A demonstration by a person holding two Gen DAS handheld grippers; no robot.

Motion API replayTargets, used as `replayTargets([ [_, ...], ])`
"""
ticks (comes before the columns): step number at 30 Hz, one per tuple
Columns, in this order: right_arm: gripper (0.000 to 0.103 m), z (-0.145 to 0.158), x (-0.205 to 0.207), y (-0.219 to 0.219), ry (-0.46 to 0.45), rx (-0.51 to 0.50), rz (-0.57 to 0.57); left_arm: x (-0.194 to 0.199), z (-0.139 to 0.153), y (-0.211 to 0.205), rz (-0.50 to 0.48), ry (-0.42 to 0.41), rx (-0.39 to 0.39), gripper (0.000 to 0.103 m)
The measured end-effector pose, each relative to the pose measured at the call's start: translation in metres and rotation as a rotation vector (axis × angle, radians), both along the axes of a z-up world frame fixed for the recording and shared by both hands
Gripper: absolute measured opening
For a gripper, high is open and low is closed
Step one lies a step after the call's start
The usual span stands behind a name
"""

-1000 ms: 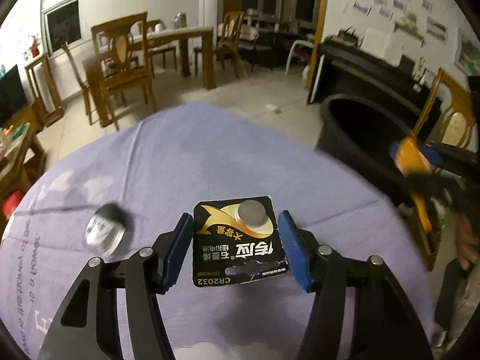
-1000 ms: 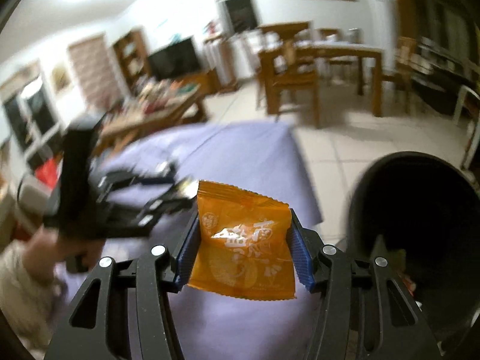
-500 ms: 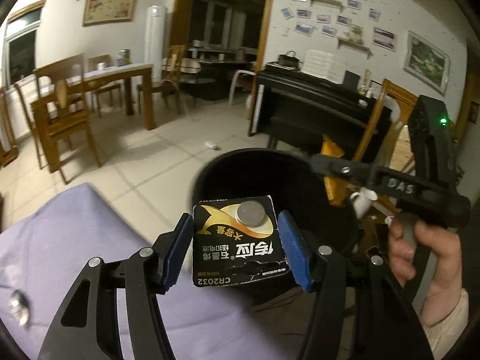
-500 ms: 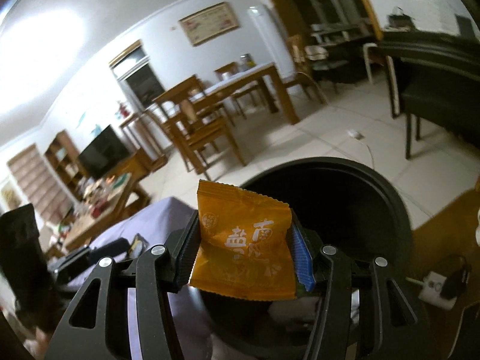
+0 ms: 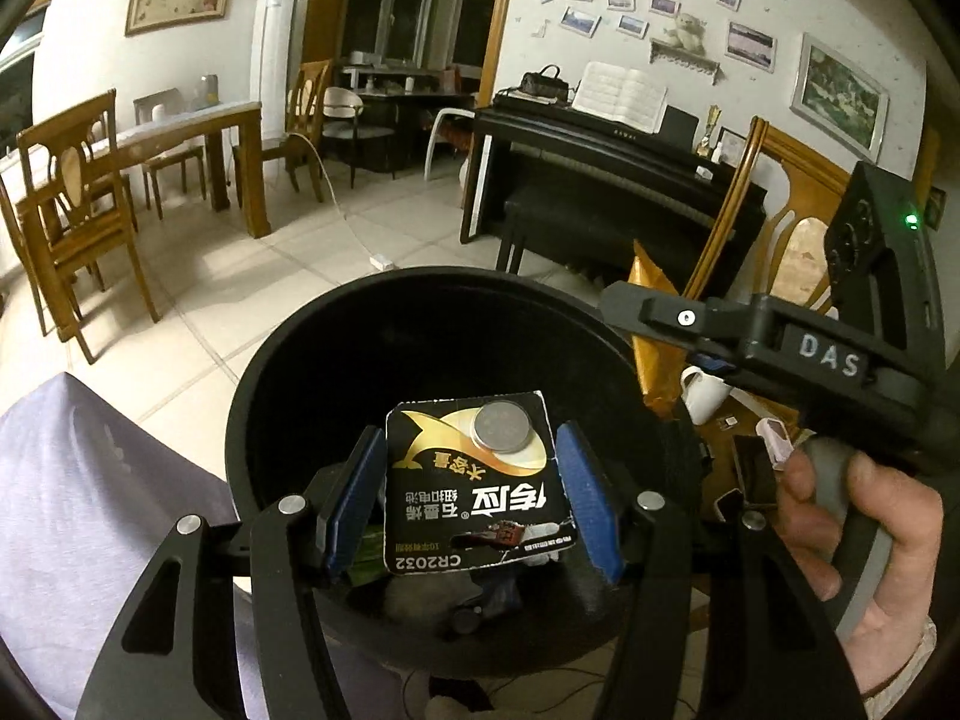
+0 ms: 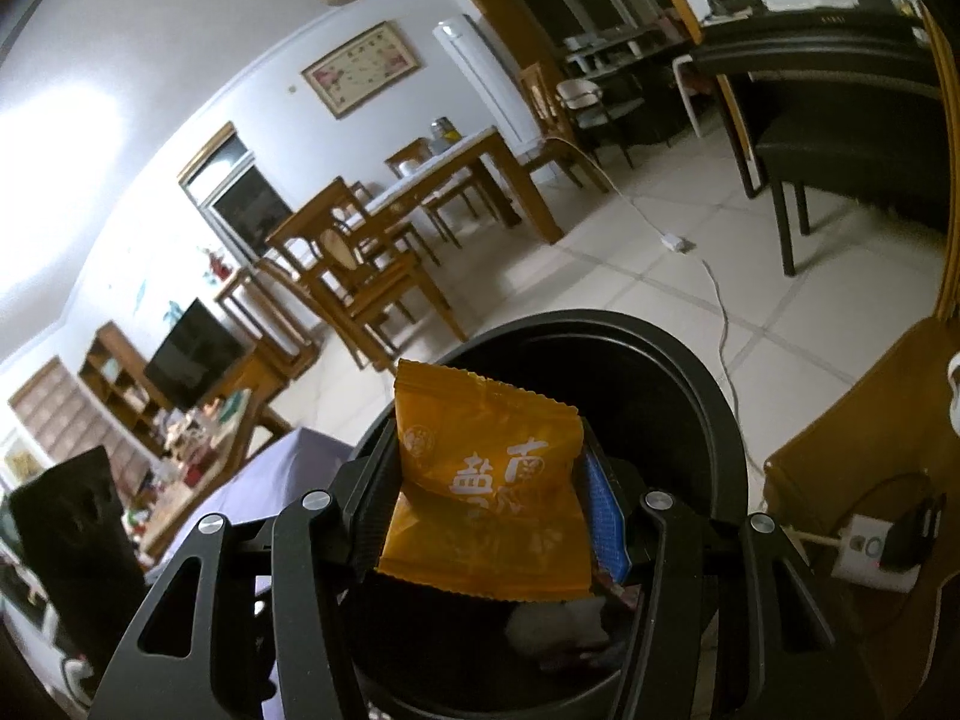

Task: Collect trash
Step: 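Carry the battery card and orange packet over the black bin and open both tools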

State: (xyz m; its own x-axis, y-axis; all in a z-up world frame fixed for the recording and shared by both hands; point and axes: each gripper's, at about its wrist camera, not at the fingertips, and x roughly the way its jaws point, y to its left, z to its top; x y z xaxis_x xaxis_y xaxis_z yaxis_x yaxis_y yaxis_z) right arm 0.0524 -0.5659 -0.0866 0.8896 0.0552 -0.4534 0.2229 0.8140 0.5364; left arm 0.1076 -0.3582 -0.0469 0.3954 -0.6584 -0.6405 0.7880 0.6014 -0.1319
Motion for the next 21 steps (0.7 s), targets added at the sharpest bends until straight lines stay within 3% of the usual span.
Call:
replayTargets([
  [2, 0.069, -0.004, 0.000, -0.005, 0.006, 0.032, -0.001, 0.002, -0.001, -0.003, 0.004, -0.006, 0.016, 0.063],
  [3, 0.076, -0.006, -0.001, -0.008, 0.002, 0.044, -0.010, 0.002, -0.002, -0.006, 0.010, -0.013, 0.027, 0.074],
  [5, 0.077, -0.006, -0.002, -0.009, -0.007, 0.048, -0.011, 0.001, -0.001, -0.008, 0.029, -0.033, 0.031, 0.089],
  [6, 0.077, -0.005, -0.002, -0.008, -0.007, 0.045, -0.008, 0.000, -0.001, -0.007, 0.032, -0.042, 0.027, 0.091],
  [14, 0.078, 0.001, 0.001, 0.005, -0.014, 0.041, 0.014, -0.008, 0.010, 0.003, 0.039, -0.069, 0.020, 0.096],
  [21, 0.085, 0.012, 0.012, 0.036, -0.007, 0.002, 0.073, -0.028, 0.027, 0.053, 0.110, -0.106, 0.011, 0.098],
])
